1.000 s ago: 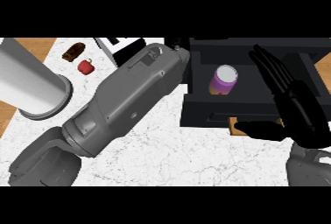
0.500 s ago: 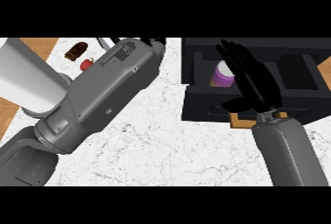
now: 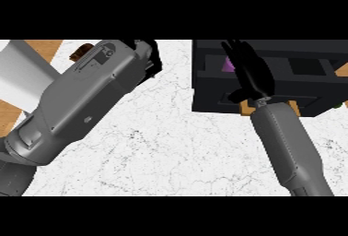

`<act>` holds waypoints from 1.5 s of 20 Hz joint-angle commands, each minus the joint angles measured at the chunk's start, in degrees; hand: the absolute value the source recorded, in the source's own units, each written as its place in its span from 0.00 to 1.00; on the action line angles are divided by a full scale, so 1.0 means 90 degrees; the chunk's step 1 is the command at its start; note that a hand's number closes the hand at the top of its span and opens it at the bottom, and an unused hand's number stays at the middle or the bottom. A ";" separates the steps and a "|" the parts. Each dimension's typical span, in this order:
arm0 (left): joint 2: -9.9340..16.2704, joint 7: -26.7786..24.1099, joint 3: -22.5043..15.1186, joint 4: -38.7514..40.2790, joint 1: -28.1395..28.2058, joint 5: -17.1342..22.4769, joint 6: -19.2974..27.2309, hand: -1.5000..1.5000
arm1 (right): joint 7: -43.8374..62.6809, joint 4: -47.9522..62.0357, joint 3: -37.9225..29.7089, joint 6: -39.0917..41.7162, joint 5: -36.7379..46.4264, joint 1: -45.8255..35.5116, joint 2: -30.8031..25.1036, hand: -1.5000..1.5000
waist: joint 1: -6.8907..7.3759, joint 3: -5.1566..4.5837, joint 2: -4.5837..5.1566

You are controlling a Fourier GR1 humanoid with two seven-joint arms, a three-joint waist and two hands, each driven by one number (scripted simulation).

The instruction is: Pick up the can, place it into the drawer and close the drawer

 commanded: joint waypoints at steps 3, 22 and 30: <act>0.0412 0.0381 -0.0041 -0.0707 0.0395 -0.0187 0.0107 0.00 | -0.0201 0.1689 -0.0293 -0.1272 0.0304 -0.0446 -0.0014 0.00 | 0.0043 0.0037 0.0042; 0.0905 0.0696 0.0189 -0.1588 0.0911 -0.0563 0.0040 0.00 | -0.0257 0.4269 -0.1111 -0.2772 0.0446 -0.2694 -0.0436 0.00 | 0.0171 0.0040 0.0163; 0.1274 0.1074 0.0235 -0.2172 0.0957 -0.0564 -0.0028 0.00 | 0.0129 0.4730 -0.1200 -0.2796 0.0588 -0.3219 -0.0751 0.00 | 0.0433 0.0040 0.0210</act>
